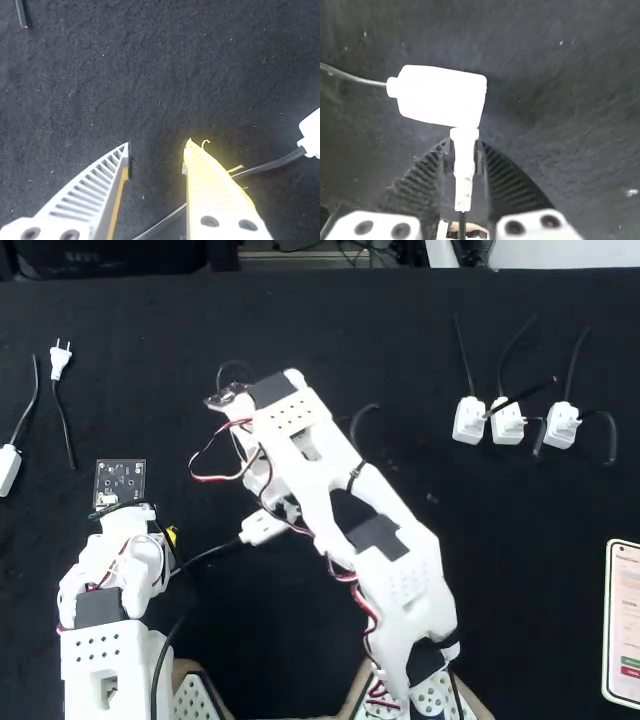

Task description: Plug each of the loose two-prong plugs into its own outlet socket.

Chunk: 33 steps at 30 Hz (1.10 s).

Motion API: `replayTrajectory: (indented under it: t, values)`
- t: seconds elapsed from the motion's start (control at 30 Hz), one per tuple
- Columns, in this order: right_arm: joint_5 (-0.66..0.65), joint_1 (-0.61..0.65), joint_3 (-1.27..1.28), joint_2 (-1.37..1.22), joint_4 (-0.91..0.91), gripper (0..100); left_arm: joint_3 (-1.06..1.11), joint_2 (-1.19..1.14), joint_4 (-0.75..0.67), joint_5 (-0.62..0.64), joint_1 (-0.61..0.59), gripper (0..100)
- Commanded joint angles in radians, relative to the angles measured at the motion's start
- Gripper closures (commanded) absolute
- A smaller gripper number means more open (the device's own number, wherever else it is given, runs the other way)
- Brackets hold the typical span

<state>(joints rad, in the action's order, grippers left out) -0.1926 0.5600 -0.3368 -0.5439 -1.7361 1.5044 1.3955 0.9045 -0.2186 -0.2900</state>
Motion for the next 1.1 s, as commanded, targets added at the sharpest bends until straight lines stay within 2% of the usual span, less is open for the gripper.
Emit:
replayTrajectory:
  t: [0.0,0.3,0.73,1.07]
  values:
    - [-0.008,0.005,0.005,0.085,-0.031,98.8,-0.015,0.009,0.002,0.008,-0.008,82]
    - [-0.055,-0.002,0.001,0.091,-0.031,98.8,-0.015,0.009,0.002,0.008,-0.008,82]
    - [-0.008,-0.029,-0.007,0.082,-0.029,98.8,-0.016,0.009,0.002,0.008,-0.008,82]
    - [-0.006,-0.095,0.035,0.084,-0.032,98.8,-0.016,0.009,0.002,0.008,-0.008,82]
